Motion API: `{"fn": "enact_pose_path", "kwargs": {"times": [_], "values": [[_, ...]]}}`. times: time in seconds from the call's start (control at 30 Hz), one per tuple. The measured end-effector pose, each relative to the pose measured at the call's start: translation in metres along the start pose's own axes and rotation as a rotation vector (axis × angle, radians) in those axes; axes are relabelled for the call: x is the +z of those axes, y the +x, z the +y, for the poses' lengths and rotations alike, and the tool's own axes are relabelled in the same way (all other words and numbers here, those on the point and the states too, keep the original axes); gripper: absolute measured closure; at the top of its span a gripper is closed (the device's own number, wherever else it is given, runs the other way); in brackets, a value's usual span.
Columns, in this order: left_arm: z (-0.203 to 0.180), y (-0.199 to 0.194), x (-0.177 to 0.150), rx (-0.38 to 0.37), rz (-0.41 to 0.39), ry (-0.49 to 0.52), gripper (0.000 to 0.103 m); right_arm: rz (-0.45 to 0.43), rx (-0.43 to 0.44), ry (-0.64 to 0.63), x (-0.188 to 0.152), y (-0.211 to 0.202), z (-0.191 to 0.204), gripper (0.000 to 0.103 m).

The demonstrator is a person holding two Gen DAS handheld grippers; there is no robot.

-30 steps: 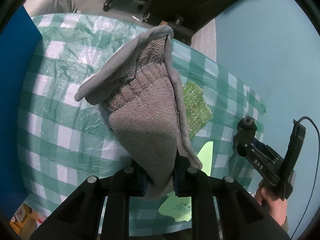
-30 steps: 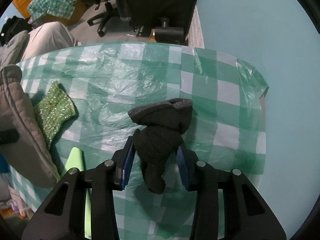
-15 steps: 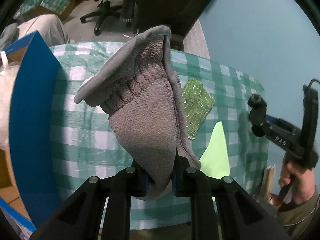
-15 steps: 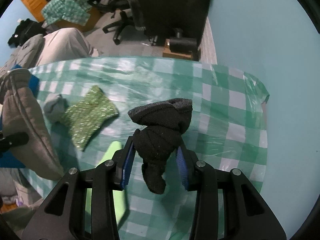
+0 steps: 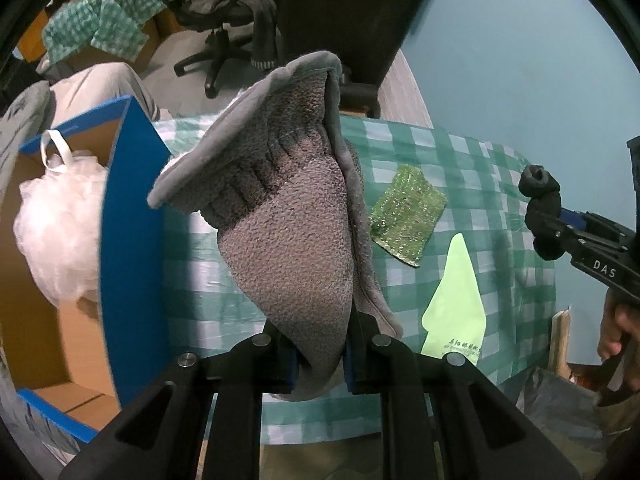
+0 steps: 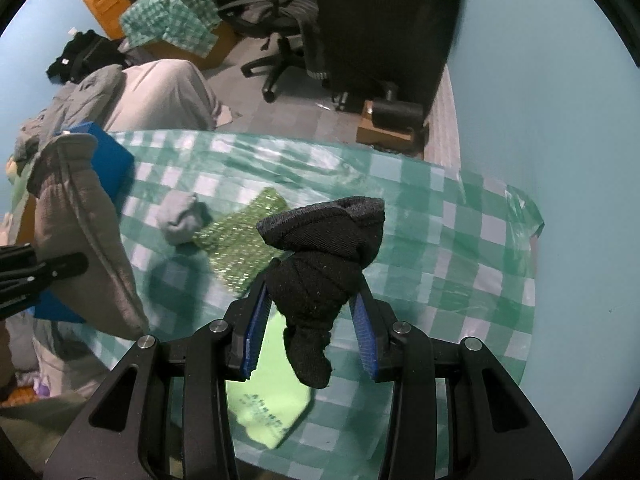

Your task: Organize soft objects

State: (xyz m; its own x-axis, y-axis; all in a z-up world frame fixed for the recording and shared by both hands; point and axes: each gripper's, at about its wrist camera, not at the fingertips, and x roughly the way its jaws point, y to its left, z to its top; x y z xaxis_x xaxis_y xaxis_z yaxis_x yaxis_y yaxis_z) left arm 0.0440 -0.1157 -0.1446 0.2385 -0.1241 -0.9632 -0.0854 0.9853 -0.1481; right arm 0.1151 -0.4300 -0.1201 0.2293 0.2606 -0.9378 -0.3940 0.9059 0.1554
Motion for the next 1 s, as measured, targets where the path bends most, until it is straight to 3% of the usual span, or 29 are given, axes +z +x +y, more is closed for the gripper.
{"fn": "enact_pose_path", "kwargs": {"times": [0.47, 1.0], "values": [[0.018, -0.041, -0.007, 0.044, -0.071, 0.032, 0.087, -0.032, 0.048, -0.077, 0.015, -0.023, 0.060, 0.064], [0.059, -0.089, -0.015, 0.062, -0.135, -0.038, 0.087, -0.068, 0.118, -0.188, 0.043, -0.032, 0.136, 0.064]]}}
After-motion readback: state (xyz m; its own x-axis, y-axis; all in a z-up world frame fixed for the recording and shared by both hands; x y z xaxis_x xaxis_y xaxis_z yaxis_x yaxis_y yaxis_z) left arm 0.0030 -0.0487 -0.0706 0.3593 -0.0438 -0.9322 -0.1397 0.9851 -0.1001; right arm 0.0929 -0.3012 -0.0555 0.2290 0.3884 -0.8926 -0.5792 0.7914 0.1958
